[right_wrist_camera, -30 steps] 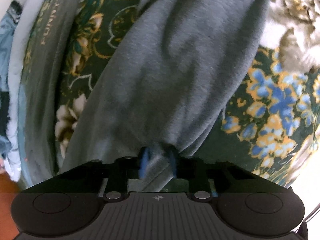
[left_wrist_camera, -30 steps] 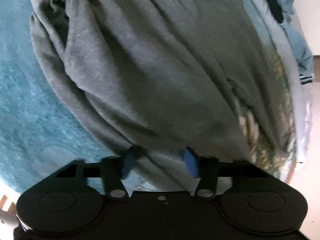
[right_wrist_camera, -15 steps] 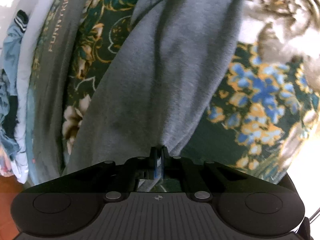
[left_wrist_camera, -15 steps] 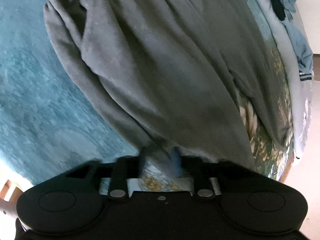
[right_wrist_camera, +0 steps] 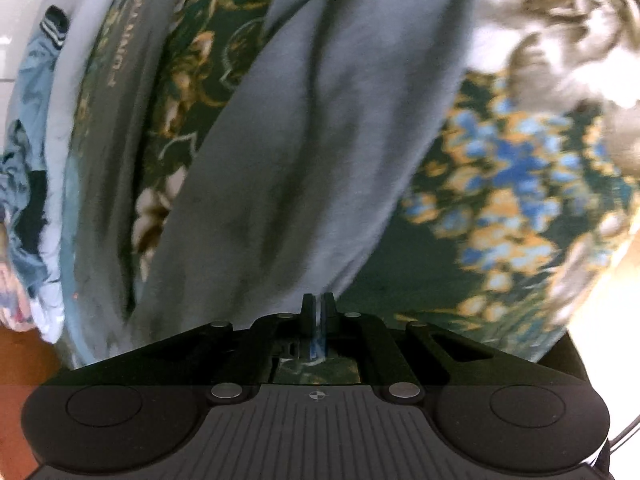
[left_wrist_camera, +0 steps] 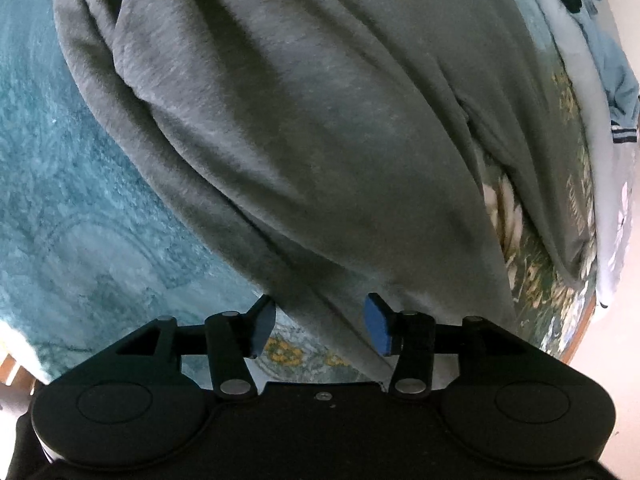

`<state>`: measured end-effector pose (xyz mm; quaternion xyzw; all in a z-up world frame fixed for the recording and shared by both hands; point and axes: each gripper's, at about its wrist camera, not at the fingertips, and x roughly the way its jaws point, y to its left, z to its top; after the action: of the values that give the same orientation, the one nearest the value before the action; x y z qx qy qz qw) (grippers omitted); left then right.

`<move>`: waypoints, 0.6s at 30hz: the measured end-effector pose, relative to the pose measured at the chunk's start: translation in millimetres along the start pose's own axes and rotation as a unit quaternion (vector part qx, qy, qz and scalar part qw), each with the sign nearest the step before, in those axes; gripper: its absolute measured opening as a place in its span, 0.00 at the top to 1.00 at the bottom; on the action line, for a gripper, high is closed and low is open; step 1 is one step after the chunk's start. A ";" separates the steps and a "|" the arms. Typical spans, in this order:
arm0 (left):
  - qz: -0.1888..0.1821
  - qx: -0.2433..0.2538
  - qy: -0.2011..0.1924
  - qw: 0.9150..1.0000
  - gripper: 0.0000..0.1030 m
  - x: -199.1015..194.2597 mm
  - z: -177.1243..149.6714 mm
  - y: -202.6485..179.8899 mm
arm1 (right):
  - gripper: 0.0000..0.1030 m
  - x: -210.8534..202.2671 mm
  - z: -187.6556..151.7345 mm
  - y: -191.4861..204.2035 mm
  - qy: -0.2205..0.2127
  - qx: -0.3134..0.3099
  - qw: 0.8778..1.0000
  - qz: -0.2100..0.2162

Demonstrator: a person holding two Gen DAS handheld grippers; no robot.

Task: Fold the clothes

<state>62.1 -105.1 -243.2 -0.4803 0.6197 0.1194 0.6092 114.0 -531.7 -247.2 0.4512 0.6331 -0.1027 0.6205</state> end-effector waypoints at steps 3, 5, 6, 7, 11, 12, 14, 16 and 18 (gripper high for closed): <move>-0.003 0.002 -0.003 1.000 0.48 -5.7 1.4 -5.2 | 0.83 12.4 4.9 11.8 0.005 -0.003 1.000 -0.008; 0.008 -0.002 -0.007 1.000 0.45 -3.9 4.5 -6.0 | 0.80 20.6 8.2 19.7 0.008 -0.005 1.000 -0.014; 0.009 -0.008 -0.005 1.000 0.45 -2.4 4.0 -4.3 | 0.80 20.1 6.0 18.8 0.009 -0.003 1.000 -0.015; 0.008 -0.015 -0.002 1.000 0.46 -0.8 2.8 -2.0 | 0.77 17.2 2.3 14.7 0.010 0.004 1.000 -0.013; 0.011 -0.028 -0.001 1.000 0.45 2.0 3.1 1.8 | 0.71 24.1 4.5 18.5 0.008 0.010 1.000 -0.019; 0.013 -0.030 -0.002 0.999 0.45 2.3 3.7 2.1 | 0.71 25.7 4.7 17.9 0.008 0.014 1.000 -0.022; 0.016 -0.033 -0.003 0.999 0.45 2.8 4.9 2.8 | 0.72 30.2 6.6 17.3 0.011 0.026 0.999 -0.027; 0.019 -0.039 -0.005 0.999 0.46 3.6 5.8 3.4 | 0.71 32.5 8.3 17.8 0.010 0.032 0.999 -0.029; 0.021 -0.039 -0.010 0.999 0.47 3.1 5.2 2.4 | 0.71 34.1 9.7 19.5 0.010 0.032 0.999 -0.031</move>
<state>64.3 -101.5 -248.2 -0.4896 0.6183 0.1611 0.5934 140.4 -512.1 -270.8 0.4520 0.6493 -0.1381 0.5958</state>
